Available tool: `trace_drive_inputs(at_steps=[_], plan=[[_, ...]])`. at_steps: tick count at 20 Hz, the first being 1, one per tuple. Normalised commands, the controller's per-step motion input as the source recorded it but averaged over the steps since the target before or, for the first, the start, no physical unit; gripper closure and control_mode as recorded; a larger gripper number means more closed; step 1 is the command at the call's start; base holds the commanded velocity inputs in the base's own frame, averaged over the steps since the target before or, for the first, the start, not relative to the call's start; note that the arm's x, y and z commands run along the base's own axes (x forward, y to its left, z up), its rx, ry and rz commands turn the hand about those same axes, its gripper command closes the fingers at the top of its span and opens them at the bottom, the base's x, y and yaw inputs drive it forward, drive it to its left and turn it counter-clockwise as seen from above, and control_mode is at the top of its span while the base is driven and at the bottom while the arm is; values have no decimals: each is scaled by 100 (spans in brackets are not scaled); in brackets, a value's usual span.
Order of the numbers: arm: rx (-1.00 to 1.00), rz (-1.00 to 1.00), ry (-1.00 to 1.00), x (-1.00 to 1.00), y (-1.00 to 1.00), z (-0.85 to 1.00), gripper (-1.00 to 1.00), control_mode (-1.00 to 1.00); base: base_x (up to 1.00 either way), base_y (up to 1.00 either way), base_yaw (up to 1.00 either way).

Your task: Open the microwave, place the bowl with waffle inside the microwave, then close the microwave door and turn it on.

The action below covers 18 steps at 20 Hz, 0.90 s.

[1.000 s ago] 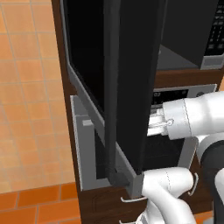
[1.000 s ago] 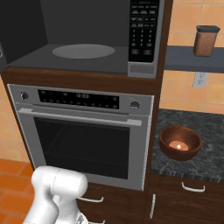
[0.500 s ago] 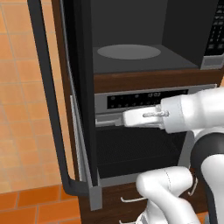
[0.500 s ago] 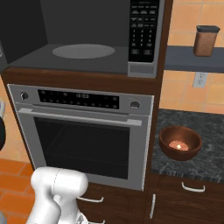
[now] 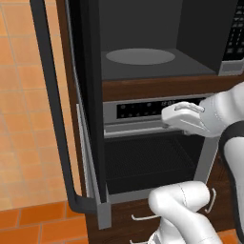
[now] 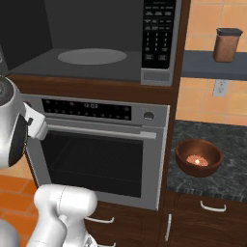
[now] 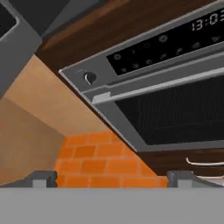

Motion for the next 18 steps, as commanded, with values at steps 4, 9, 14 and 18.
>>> trace_drive_inputs(at_steps=[4, 9, 14, 18], plan=[[-1, -29, 8, 19, -100, -64, -100, -100, 0, 0, 0], [0, -28, 3, 36, -100, -58, -100, -100, 0, 0, 0], [0, -29, 0, 15, -100, -48, -100, -100, 0, 0, 0], [0, -26, 2, 14, -100, -37, -100, -100, 0, 0, 0]])
